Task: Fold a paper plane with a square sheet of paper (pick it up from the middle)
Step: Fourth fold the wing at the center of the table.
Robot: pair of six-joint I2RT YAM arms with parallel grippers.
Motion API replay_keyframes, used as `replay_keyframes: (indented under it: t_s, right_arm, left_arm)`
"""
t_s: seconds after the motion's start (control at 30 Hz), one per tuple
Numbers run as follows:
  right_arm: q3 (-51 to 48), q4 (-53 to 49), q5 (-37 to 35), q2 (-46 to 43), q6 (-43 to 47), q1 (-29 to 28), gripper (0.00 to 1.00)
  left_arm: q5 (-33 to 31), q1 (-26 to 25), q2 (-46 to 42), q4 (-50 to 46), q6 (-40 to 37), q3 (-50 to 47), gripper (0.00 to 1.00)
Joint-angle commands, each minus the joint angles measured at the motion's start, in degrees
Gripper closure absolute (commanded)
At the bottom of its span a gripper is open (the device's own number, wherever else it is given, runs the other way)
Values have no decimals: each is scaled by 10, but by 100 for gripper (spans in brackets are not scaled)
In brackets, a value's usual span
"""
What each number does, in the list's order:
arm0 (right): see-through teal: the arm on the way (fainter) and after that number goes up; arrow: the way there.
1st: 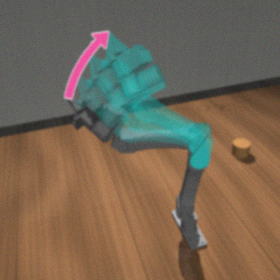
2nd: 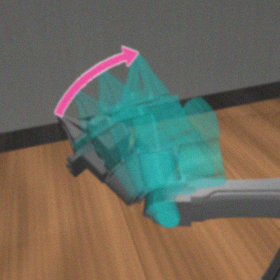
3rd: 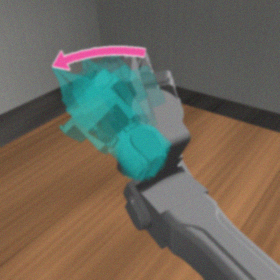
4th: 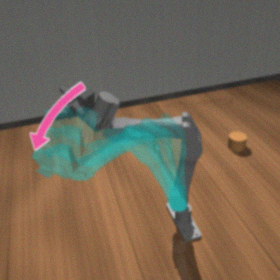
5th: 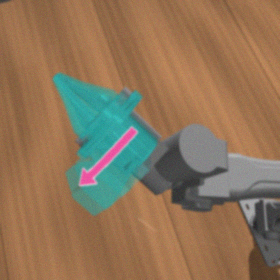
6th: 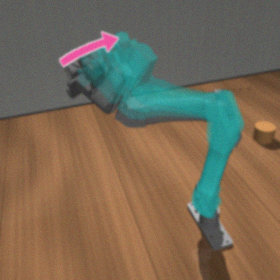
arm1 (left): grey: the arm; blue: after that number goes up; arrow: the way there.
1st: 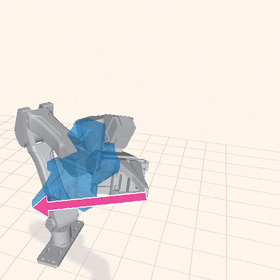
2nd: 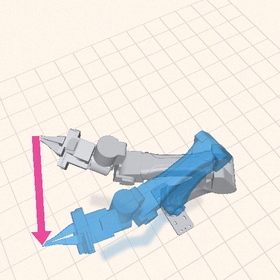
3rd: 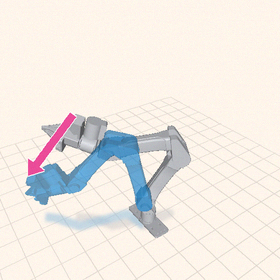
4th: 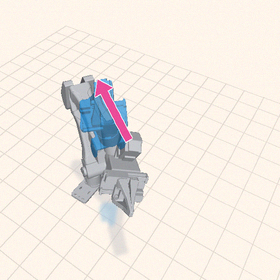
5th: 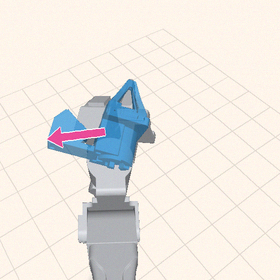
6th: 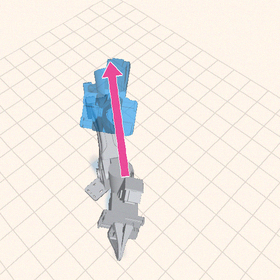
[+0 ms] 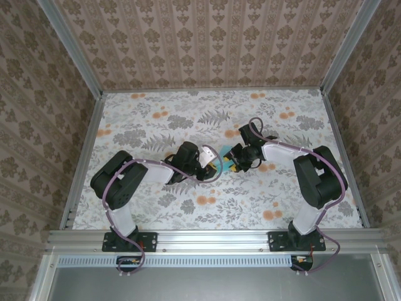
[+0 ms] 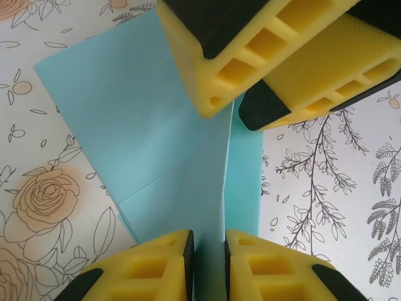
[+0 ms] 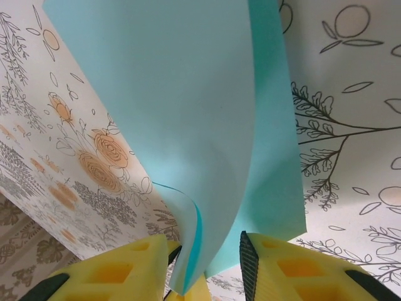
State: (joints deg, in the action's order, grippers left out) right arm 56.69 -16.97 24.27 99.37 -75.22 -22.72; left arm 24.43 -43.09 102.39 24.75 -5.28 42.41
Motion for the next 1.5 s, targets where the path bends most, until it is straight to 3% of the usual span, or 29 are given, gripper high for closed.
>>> replay_keyframes:
  t_s: [0.0,0.27,0.47,0.67,0.77,0.93,1.33,1.47]
  right_arm:
    - [11,-28,21,-6,-3,4,66]
    - [15,-23,33,5,-6,6,85]
    - [13,-22,37,0,-13,7,88]
    - [12,-16,44,1,-19,7,88]
    - [12,-16,46,1,-20,6,89]
    - [11,-15,53,3,-22,7,89]
    - [15,-21,44,8,12,13,88]
    - [26,-32,44,12,35,16,80]
  left_arm:
    - [9,-2,-4,-11,-33,2,78]
    - [23,-2,-13,-27,-59,8,72]
    - [23,-6,-18,-27,-66,18,56]
    - [-12,-20,-15,-28,-81,22,52]
    - [-31,-24,-12,-25,-87,25,56]
    - [-53,-25,-5,-18,-96,23,70]
    - [-5,-25,0,-38,-92,19,91]
    - [7,-21,0,-29,-53,16,93]
